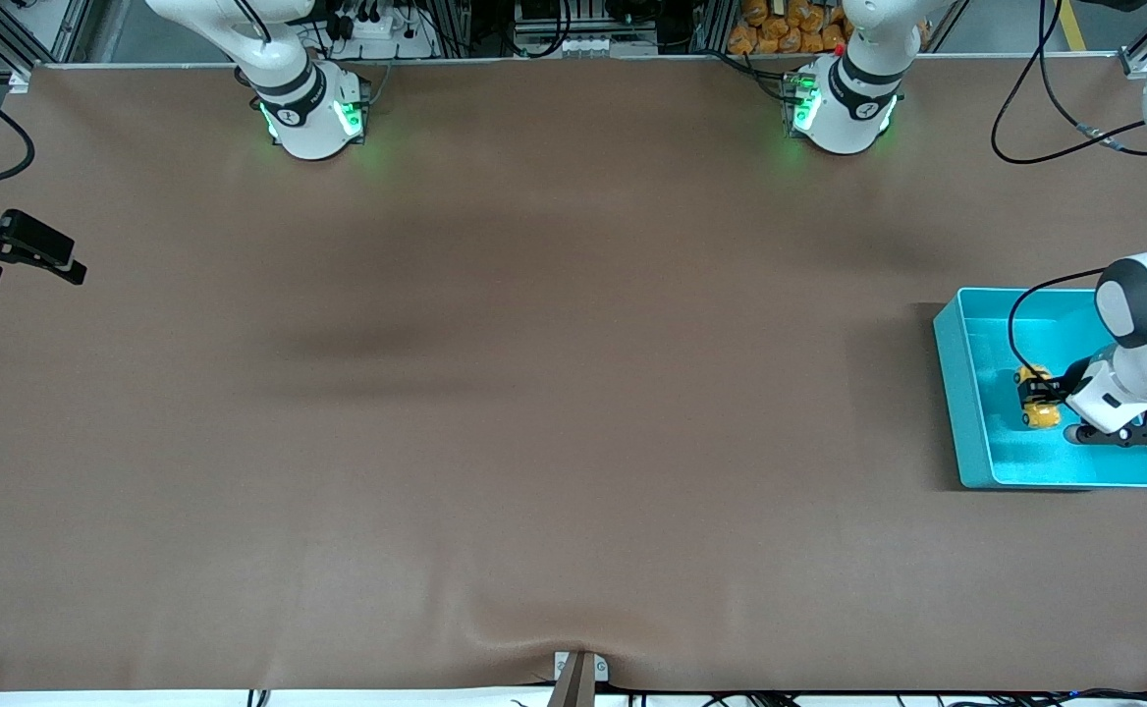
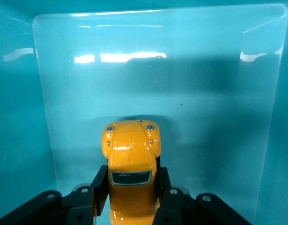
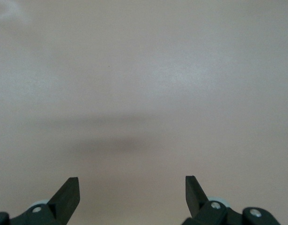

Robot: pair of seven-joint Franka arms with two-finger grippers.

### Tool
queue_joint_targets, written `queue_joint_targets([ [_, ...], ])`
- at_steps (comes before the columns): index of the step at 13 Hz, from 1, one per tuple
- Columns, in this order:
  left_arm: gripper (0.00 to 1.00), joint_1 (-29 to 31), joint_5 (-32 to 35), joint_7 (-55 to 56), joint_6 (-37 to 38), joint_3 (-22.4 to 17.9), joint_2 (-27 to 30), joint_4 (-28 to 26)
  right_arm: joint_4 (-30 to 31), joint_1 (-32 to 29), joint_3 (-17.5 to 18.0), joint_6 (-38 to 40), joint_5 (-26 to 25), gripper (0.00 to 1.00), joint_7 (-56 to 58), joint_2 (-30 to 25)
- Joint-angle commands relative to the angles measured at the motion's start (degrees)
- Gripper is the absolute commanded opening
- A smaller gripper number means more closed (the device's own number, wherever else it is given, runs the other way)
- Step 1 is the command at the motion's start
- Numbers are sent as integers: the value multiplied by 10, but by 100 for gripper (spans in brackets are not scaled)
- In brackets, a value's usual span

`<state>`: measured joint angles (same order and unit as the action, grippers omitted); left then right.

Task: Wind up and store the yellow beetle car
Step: 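Lower the car into the bin and open the left gripper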

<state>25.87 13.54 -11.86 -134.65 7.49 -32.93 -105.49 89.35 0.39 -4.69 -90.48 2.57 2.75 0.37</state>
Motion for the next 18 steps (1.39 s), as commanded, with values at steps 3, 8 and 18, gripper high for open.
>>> queue_joint_targets([
  [3,0,1,15,-1,-10,2,-16,9,-13,6,-1,10,-5,100,-8,4],
  [8,8,4,24,-1,-16,2,-27,6,-14,14,-1,11,-5,100,-9,3],
  [18,100,3,32,0,35,38,47,14,-14,18,-1,8,-8,100,-12,4],
])
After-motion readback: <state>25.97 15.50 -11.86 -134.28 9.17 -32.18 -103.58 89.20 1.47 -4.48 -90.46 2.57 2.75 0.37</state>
